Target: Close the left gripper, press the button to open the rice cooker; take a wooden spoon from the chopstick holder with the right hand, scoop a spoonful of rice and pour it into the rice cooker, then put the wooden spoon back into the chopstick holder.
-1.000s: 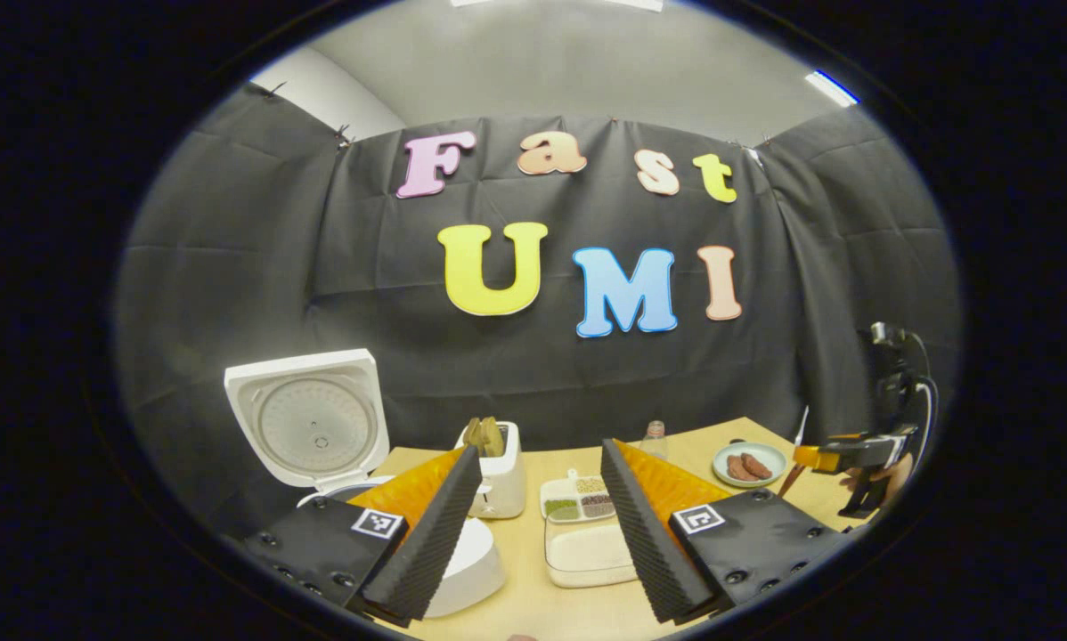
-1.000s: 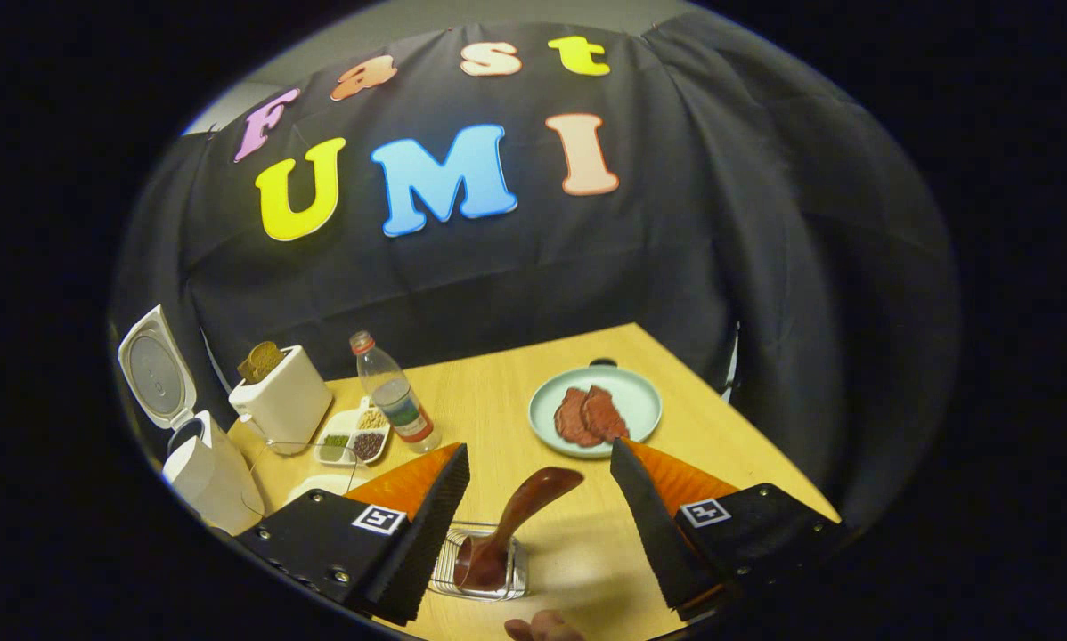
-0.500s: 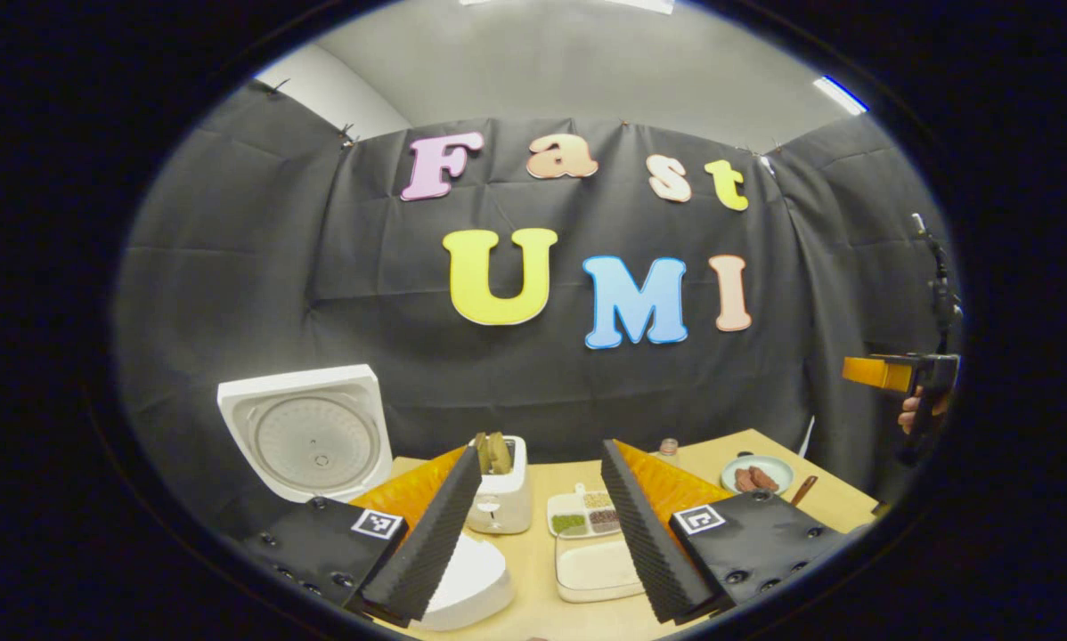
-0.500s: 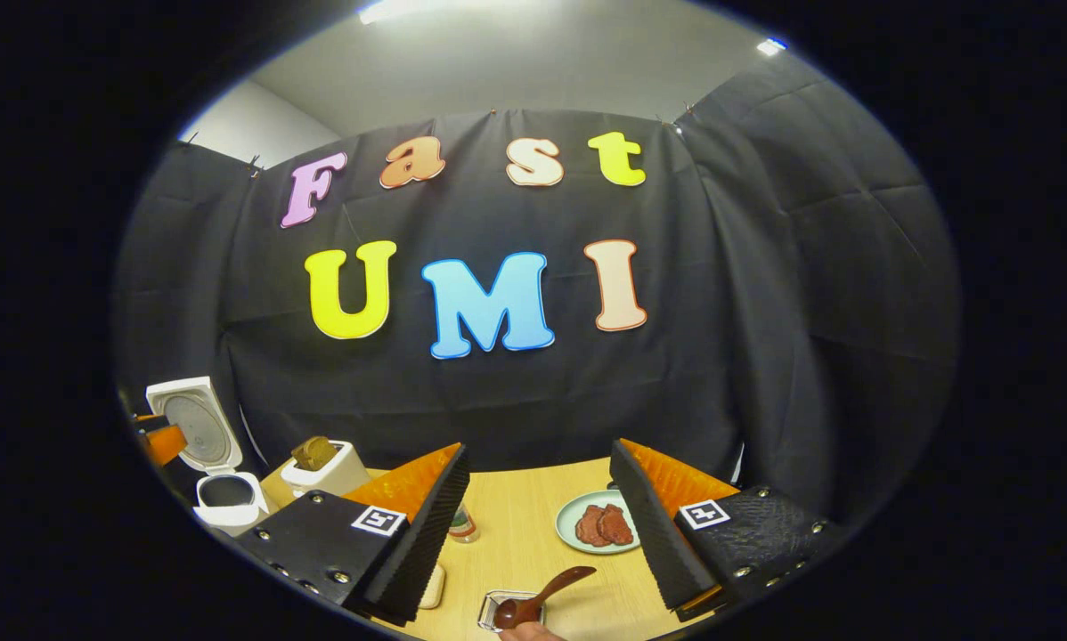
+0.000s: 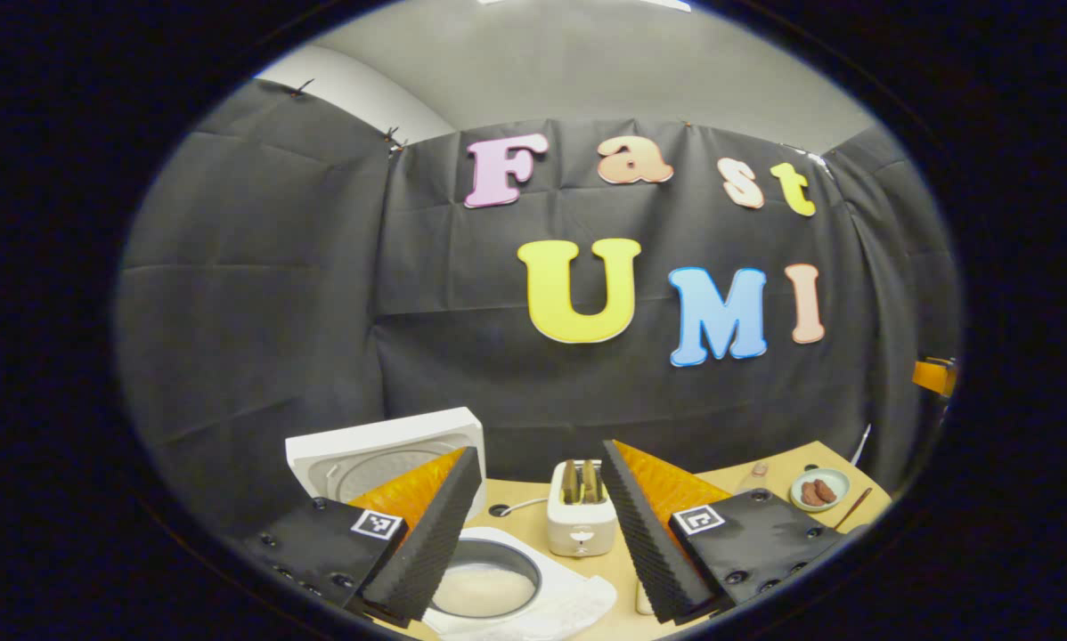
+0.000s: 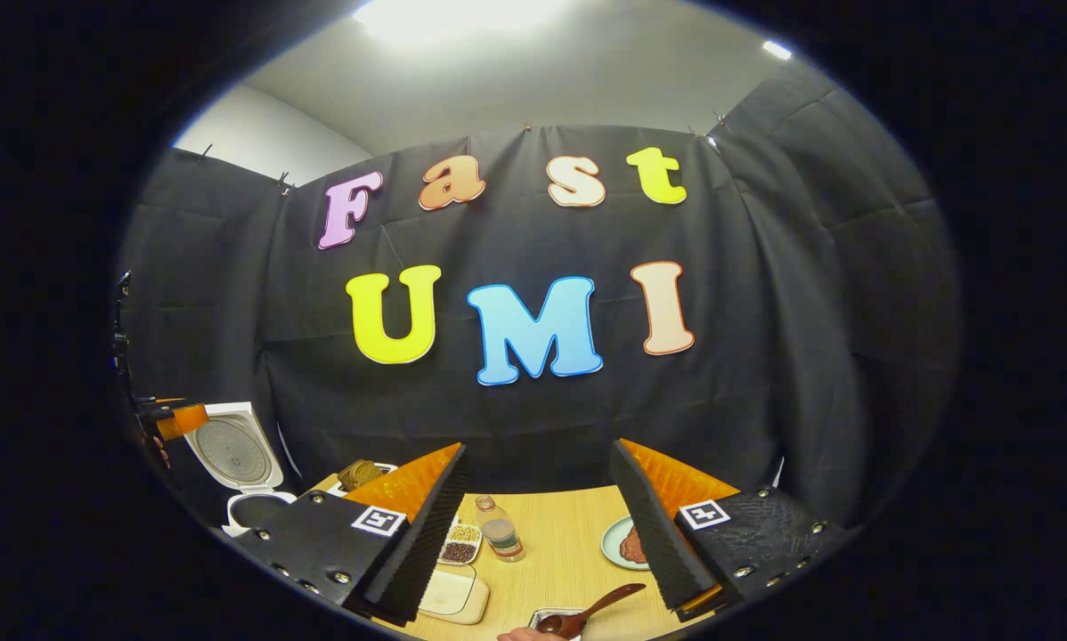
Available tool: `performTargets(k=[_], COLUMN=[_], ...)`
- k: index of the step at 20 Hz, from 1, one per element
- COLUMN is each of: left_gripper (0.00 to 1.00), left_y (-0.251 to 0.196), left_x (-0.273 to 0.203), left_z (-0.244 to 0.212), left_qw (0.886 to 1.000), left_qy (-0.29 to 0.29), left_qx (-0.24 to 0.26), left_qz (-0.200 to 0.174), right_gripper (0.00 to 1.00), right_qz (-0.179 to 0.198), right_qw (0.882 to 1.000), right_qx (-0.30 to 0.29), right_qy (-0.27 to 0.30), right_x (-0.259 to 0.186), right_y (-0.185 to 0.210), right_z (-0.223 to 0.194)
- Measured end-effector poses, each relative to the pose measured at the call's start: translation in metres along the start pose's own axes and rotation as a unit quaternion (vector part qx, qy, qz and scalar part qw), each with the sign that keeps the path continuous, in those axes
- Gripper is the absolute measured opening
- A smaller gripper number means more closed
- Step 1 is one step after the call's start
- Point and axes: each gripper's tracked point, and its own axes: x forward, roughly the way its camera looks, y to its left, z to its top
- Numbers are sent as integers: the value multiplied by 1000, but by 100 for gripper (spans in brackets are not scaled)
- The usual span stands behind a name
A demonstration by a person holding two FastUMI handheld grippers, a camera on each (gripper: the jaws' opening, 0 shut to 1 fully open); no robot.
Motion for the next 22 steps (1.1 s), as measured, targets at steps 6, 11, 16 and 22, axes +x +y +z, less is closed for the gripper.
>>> performTargets(k=[6,11,16,22], left_gripper=[95,92,93,92], left_y=[103,170,203,213], left_x=[75,128,177,192], left_z=[26,24,-9,-42], left_qw=[996,987,983,975], left_qy=[2,5,50,97], left_qx=[-50,-85,-87,-59], left_qz=[80,133,157,191], right_gripper=[96,96,96,96], right_qz=[-15,-38,-46,-43], right_qw=[1000,998,998,997], right_qx=[-13,-17,-27,-45], right_qy=[22,36,42,43], right_x=[7,11,13,16], right_y=[-4,-18,-23,-19], right_z=[-10,-16,-16,-12])
